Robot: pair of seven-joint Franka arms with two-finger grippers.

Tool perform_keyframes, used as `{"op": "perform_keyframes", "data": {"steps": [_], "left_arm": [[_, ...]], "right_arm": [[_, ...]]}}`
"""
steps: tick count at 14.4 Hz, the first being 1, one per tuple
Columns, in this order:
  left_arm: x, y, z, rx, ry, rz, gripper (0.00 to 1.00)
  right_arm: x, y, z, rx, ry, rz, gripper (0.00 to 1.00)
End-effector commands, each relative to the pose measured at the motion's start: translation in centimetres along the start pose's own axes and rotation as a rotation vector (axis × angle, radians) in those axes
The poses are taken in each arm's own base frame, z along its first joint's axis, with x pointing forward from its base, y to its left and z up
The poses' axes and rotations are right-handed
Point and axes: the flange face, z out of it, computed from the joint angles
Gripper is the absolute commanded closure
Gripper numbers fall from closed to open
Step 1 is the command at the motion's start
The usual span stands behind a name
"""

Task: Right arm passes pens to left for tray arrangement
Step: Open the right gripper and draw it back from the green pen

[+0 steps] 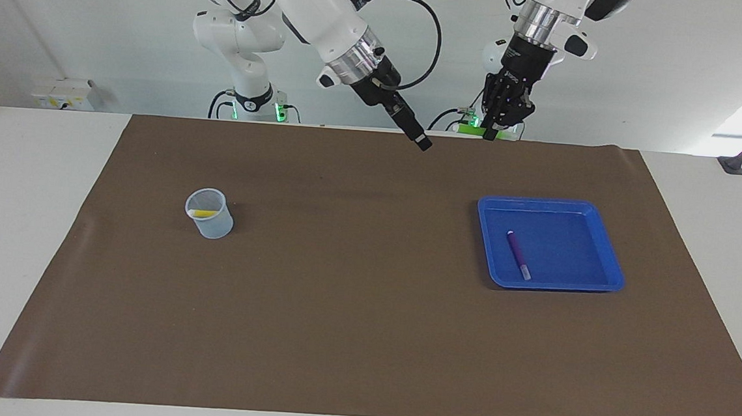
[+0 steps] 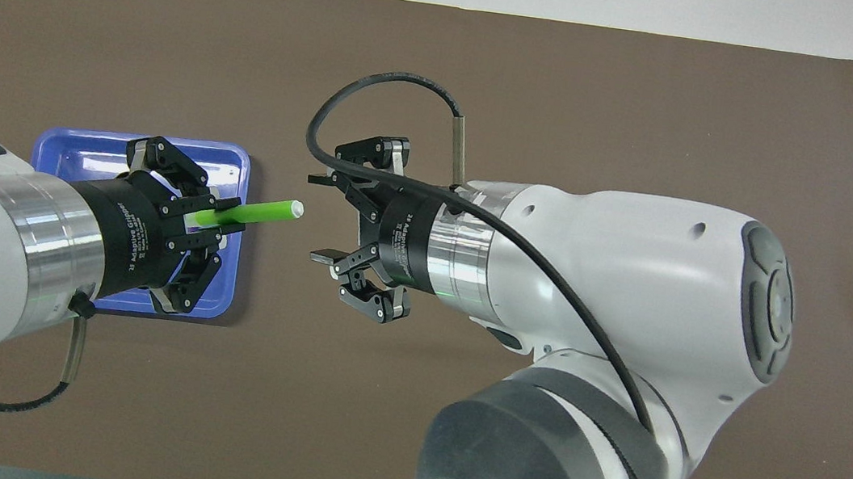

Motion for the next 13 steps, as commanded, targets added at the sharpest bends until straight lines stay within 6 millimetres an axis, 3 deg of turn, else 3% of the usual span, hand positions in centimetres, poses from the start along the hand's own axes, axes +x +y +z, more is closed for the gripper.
{"op": "perform_keyframes", "data": {"steps": [1,4,7,10,13], "left_arm": [[4.5,1.8,-0.6,-0.015,0.015,0.111,1.00],[9.9,4.4,0.1,0.009,-0.015,0.248,1.00],[14.2,5.1,2.5,0.059,-0.020,0.461,1.00],[20.7,5.4,6.2,0.137,-0.052,0.754,1.00],[24.4,4.7,10.4,0.204,-0.108,0.998,1.00]], "right_arm": [[4.3,0.2,-2.0,-0.075,0.076,-0.121,0.00],[8.7,1.7,-3.2,-0.198,0.159,-0.291,0.00],[13.0,4.2,-4.0,-0.304,0.218,-0.470,0.00],[18.5,6.0,-5.8,-0.388,0.259,-0.644,0.00],[24.1,7.5,-8.4,-0.448,0.276,-0.794,0.00]]}}
